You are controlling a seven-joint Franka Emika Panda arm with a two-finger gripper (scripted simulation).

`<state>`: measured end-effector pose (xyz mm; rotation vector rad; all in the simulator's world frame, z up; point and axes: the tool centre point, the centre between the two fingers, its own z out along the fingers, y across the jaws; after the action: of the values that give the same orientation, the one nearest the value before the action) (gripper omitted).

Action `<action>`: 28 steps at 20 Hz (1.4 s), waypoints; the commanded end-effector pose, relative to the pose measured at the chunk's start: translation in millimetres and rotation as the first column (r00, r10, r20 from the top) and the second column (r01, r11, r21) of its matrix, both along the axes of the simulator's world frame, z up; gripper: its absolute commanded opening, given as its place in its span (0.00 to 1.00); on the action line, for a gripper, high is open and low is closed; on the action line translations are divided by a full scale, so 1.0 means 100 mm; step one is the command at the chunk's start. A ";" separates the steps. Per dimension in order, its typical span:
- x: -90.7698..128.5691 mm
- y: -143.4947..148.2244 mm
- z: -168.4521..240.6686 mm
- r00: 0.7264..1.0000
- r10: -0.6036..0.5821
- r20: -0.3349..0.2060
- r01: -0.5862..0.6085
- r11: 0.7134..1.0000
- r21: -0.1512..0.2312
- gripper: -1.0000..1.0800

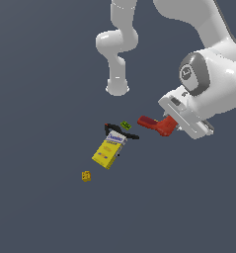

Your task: Pick up a designated object from a clutter of objects.

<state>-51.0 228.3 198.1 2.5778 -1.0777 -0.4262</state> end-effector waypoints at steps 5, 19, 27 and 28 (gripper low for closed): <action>-0.16 0.19 0.78 1.000 0.001 0.003 -0.001 1.000 0.001 0.00; -0.39 0.52 2.03 1.000 -0.001 0.002 0.001 1.000 0.002 0.00; -0.42 0.59 2.26 1.000 -0.002 0.002 0.002 1.000 0.002 0.00; -0.42 0.59 2.26 1.000 -0.002 0.002 0.002 1.000 0.002 0.00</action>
<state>-92.7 286.6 420.7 2.5779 -1.0796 -0.4271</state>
